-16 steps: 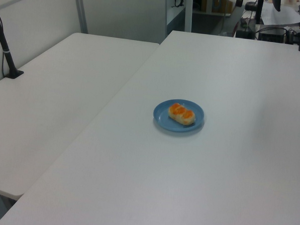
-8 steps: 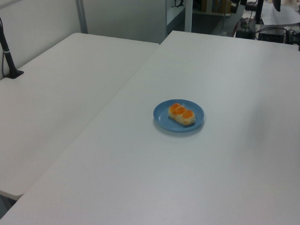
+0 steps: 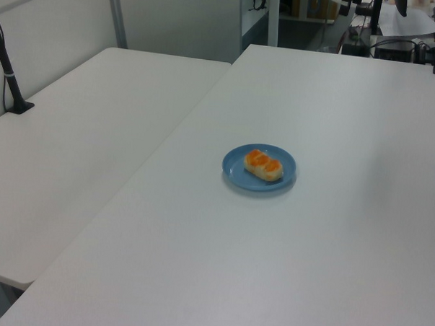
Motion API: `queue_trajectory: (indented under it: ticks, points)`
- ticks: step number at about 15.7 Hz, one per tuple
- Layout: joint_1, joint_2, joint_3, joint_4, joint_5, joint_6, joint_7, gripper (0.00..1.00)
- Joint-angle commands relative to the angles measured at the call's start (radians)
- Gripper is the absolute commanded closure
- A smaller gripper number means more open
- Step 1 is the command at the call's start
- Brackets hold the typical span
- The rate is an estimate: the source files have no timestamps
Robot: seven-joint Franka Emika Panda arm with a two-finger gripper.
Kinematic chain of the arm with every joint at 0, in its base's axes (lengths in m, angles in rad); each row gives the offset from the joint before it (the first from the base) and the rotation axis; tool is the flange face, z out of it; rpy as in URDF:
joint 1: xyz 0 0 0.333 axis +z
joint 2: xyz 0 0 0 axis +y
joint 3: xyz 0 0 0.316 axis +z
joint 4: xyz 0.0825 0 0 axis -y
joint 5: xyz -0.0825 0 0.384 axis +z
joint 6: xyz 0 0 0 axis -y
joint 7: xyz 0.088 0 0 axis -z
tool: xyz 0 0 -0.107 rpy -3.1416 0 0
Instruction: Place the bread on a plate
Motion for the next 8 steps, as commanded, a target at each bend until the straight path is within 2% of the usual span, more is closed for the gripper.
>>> queue_trajectory:
  ticks: [1, 8]
  points:
    - [0.001, -0.013, -0.007, -0.004, 0.023, -0.01, -0.018, 0.0]
    - [0.006, -0.005, -0.006, -0.004, 0.046, -0.01, 0.031, 0.0]
